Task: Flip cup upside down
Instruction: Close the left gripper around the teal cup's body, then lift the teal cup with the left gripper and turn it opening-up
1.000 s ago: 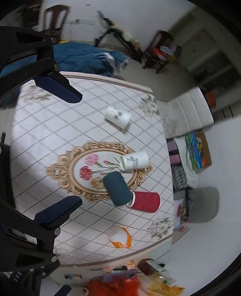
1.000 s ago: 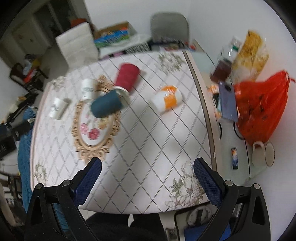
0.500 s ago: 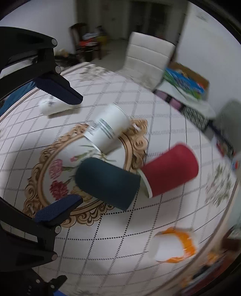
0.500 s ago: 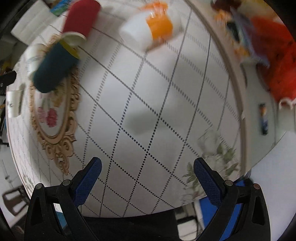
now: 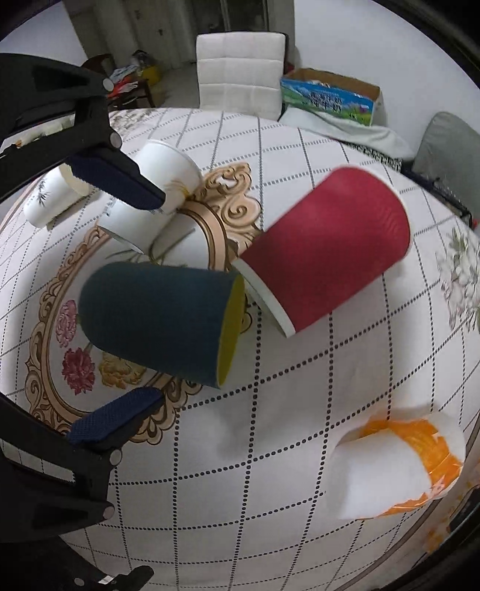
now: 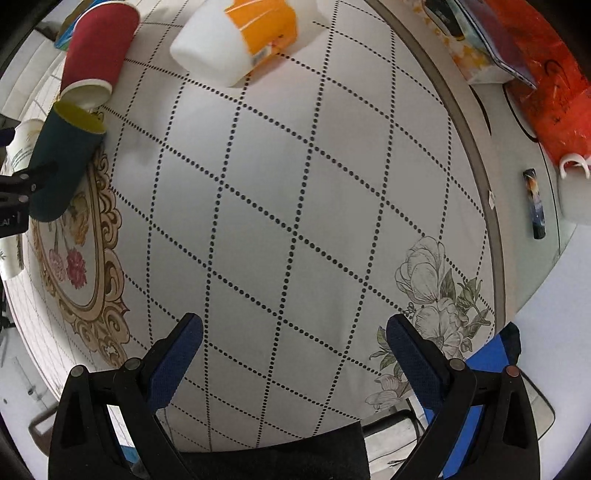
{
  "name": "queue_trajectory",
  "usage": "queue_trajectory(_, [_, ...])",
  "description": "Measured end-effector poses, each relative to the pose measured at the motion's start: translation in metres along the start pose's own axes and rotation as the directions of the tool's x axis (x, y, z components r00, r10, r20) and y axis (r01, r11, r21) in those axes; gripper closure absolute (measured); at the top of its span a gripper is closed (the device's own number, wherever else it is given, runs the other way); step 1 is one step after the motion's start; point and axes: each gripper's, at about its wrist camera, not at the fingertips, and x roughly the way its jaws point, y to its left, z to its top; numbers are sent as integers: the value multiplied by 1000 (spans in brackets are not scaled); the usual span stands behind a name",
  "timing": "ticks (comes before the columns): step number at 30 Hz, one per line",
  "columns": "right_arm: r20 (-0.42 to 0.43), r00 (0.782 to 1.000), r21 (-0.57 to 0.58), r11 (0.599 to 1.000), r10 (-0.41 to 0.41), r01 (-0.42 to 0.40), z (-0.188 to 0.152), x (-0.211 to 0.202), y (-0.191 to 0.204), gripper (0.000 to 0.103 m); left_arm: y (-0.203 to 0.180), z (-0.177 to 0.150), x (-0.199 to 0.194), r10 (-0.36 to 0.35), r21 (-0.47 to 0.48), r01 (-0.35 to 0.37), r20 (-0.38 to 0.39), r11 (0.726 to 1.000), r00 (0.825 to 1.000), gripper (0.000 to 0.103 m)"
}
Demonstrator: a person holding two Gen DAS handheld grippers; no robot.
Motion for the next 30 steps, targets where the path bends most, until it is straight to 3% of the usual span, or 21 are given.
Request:
queue_trajectory(3, [-4,1000,10,1000,-8,8,-2,4,1,2,-2,6,8,-32,12,32,-10,999,999,13])
queue_trajectory(4, [-6,1000,13,1000,-12,12,-2,5,2,2,-3,7,10,-38,16,38,-13,999,999,23])
queue_trajectory(7, [-10,1000,20,1000,-22,22,-4,6,5,2,-6,9,18,-45,30,46,-27,998,999,33])
queue_trajectory(13, [-7,999,35,998,-47,47,-1,8,10,2,-9,7,22,-26,45,27,-10,999,1000,35])
queue_trajectory(14, [-5,999,38,998,-48,48,1,11,-3,2,-10,6,21,-26,43,26,-7,999,1000,35])
queue_trajectory(21, [23,997,48,997,-69,68,-4,-8,-17,2,-6,0,14,-36,-20,37,16,999,999,35])
queue_trajectory(26, [48,996,47,997,-72,69,-9,-22,-18,2,5,-9,-1,-92,-119,94,20,988,996,36])
queue_trajectory(30, [72,995,40,997,-63,60,-15,-33,-24,2,14,-21,-17,-177,-232,177,22,957,984,36])
